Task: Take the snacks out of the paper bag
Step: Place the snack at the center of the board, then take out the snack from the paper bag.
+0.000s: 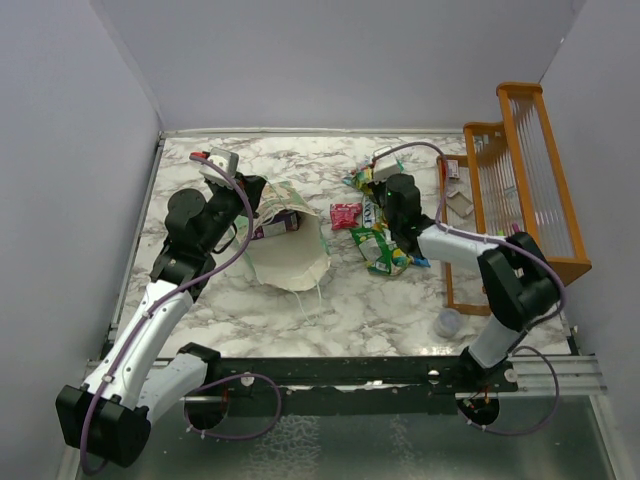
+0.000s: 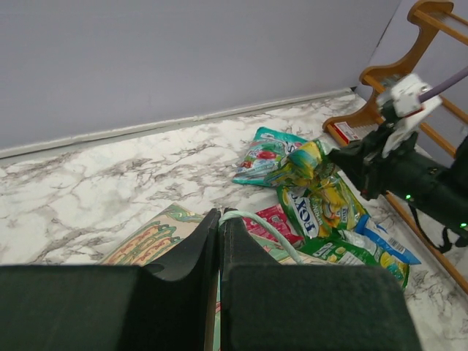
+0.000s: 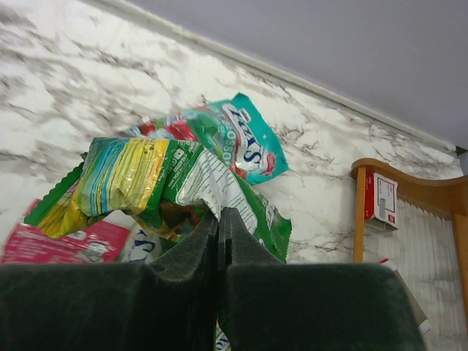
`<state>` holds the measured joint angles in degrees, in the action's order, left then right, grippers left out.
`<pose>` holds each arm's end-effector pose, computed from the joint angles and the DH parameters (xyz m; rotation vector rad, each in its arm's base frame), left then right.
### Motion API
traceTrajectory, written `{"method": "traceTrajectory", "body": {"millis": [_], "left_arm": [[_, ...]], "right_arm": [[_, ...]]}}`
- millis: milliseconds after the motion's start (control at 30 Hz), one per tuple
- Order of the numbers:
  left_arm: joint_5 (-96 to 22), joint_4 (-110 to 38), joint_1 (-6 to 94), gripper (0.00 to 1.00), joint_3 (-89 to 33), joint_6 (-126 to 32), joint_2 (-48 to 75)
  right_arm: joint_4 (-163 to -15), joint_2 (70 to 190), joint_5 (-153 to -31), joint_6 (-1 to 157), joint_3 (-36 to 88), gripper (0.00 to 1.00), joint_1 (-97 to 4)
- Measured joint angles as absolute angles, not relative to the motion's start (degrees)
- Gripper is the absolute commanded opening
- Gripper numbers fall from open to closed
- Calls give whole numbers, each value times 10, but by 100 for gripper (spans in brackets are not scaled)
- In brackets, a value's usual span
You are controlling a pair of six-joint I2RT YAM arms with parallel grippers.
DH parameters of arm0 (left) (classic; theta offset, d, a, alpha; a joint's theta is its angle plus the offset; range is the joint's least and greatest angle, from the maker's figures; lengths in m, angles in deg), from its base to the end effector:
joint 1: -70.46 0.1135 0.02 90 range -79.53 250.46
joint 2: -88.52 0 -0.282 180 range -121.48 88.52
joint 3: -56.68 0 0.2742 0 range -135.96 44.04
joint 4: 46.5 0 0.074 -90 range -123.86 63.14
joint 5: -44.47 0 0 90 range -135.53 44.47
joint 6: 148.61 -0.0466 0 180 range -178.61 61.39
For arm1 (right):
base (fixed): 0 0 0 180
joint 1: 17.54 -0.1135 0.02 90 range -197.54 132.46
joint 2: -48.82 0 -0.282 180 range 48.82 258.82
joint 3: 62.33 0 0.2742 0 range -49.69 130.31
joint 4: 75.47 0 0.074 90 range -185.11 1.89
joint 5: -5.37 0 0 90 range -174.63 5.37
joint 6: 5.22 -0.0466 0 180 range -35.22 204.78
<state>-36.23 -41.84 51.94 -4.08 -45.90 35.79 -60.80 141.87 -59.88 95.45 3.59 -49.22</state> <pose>0.2257 -0.0835 0.3833 0.2098 1.5243 -0.5577 0.3444 0.1896 0.2450 -0.3431 1.7360 -0.1208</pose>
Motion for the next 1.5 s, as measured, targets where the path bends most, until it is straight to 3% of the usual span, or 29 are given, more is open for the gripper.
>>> {"method": "traceTrajectory", "body": {"millis": [200, 267, 400, 667, 1000, 1200, 1500], "left_arm": [[-368, -418, 520, 0, -41, -459, 358], [-370, -418, 519, 0, -41, -459, 358], [-370, -418, 519, 0, -41, -459, 358], [-370, -418, 519, 0, -42, -461, 358], [-370, -418, 519, 0, -42, -461, 358], [-370, -418, 519, 0, -42, -461, 358], [-337, -424, 520, 0, -42, -461, 361]], "right_arm": [[-564, 1521, -590, 1022, 46, 6, -485], [-566, 1521, -597, 1014, 44, 16, -485], [-571, 1494, -637, 966, 14, 48, -485], [-620, 1354, -714, 898, -42, 65, -485], [-607, 1228, -1006, 889, -68, 71, -503], [-616, 1208, -1123, 1054, -86, 72, -640], [-681, 1279, -1133, 1278, -5, 74, -716]]}}
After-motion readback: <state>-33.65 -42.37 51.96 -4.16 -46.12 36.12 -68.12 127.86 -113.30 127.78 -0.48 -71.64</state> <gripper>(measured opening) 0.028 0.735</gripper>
